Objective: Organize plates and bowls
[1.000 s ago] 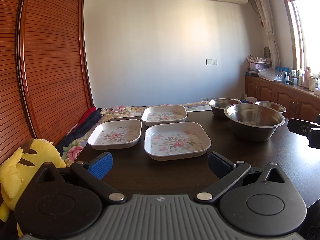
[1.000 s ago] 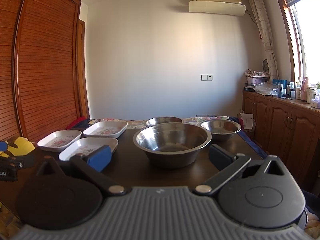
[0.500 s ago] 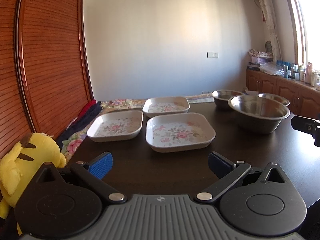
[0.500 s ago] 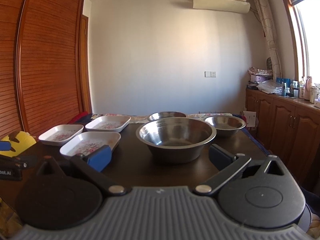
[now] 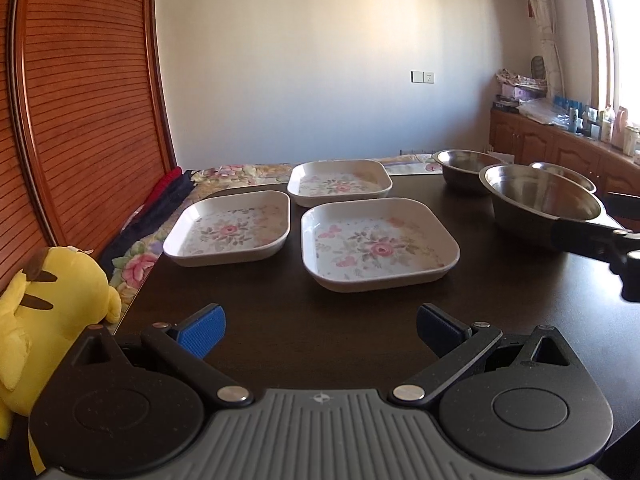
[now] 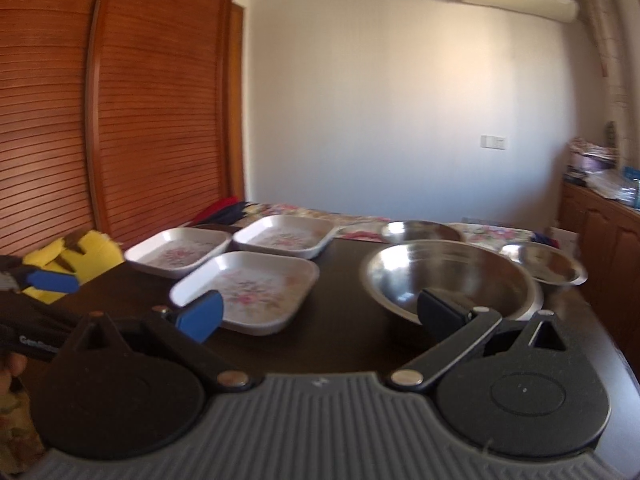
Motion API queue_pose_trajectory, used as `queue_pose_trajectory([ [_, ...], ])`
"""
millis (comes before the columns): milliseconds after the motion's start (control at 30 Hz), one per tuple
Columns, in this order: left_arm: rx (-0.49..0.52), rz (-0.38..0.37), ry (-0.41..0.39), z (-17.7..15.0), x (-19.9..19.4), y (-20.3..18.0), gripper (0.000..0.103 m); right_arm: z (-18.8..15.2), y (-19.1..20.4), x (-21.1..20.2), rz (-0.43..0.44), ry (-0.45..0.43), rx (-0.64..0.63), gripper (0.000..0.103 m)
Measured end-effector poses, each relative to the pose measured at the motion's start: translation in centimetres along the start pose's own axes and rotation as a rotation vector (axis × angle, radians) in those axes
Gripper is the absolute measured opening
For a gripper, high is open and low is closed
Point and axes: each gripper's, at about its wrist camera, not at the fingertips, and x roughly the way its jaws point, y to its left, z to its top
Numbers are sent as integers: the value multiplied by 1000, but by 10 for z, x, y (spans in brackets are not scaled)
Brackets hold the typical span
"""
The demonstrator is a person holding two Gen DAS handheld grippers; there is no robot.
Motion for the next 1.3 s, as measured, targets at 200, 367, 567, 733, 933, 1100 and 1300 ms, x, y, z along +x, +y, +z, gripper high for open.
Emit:
queue_pose_trajectory([
  [200,66,32,2,14,8,7,103,11,14,26,78,45,-37,89],
  [367,42,9,18,28,20,27,103,10,17,50,107,107,-21,84],
  [567,60,24,30,38,40,42,103,8,20,69,102,169,-28,75],
  [733,43,-44,27,44,53,53,100,6,23,82,92,211,-46,69],
  [933,5,-148,55,47,75,57,78,6,22,92,74,243,-44,62],
  [1100,-3,-183,69,47,89,52,58,6,20,99,71,263,-27,56],
  [1300,-12,-209,102,48,104,48,44,6,20,106,67,283,-12,47],
])
